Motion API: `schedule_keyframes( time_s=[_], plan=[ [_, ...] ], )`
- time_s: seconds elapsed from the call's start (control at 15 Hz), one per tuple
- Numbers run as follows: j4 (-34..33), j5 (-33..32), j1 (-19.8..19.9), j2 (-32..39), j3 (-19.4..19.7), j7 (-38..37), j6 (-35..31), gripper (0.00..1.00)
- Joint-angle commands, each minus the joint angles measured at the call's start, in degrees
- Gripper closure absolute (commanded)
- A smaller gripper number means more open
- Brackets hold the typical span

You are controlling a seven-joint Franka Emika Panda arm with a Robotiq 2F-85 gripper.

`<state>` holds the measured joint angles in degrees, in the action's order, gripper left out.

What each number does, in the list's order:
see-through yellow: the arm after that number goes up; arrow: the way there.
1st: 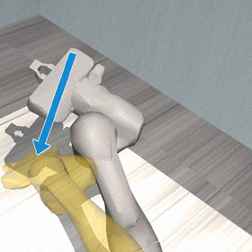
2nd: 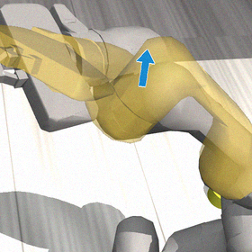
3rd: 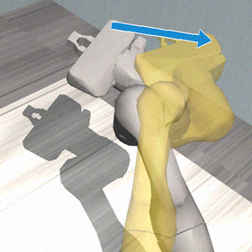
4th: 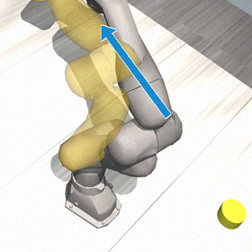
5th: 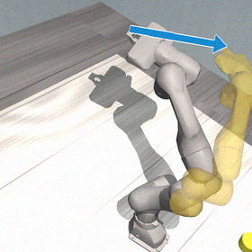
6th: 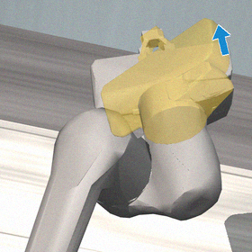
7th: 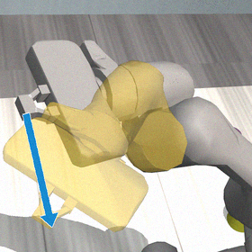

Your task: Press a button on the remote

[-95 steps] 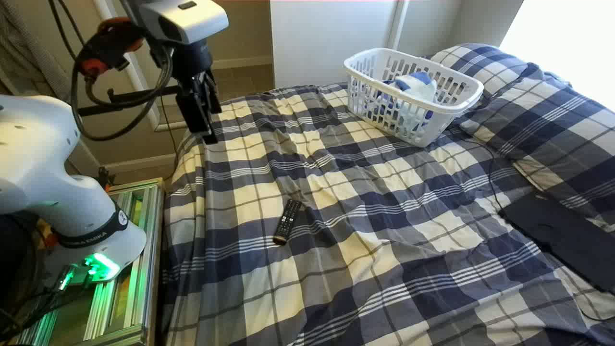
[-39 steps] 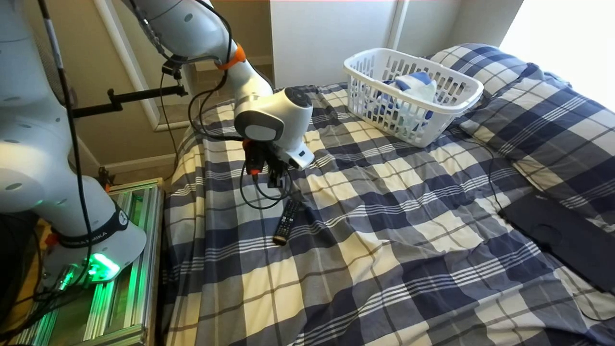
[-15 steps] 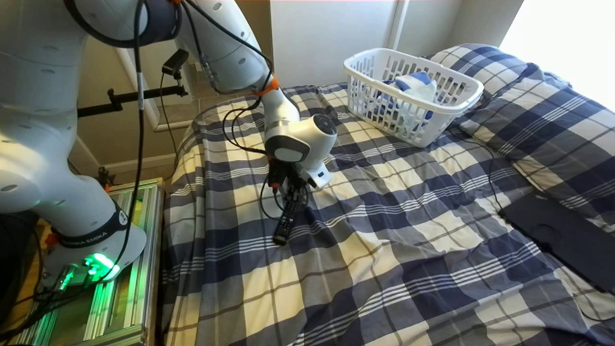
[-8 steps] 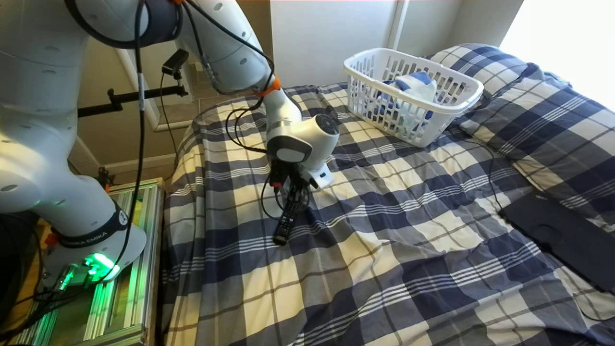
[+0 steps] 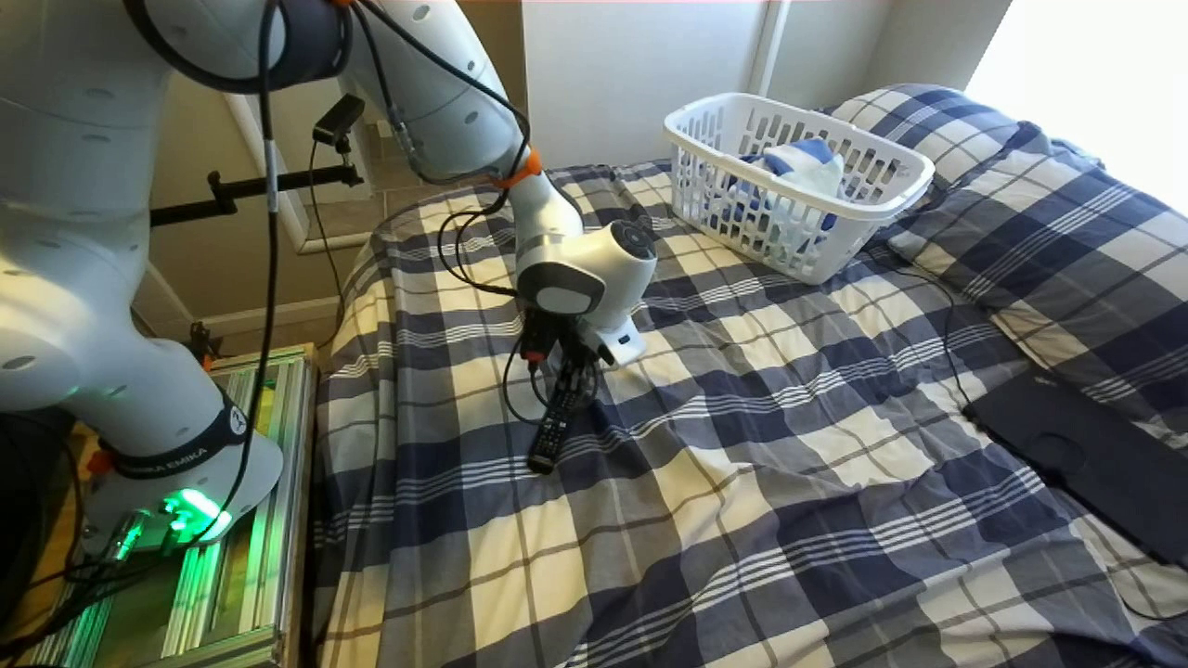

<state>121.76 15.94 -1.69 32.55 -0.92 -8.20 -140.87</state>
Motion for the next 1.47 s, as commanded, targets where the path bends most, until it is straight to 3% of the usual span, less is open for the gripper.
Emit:
schedule_keyframes(
  time_s=[0.0, 1.4],
  plan=[
    [-1.3, -2.6, -0.5, 0.5, 1.1, -2.9, 1.6, 1.0],
    [-1.4, -6.1, -2.5, 0.4, 3.5, -8.8, -3.0, 1.0]
  ],
)
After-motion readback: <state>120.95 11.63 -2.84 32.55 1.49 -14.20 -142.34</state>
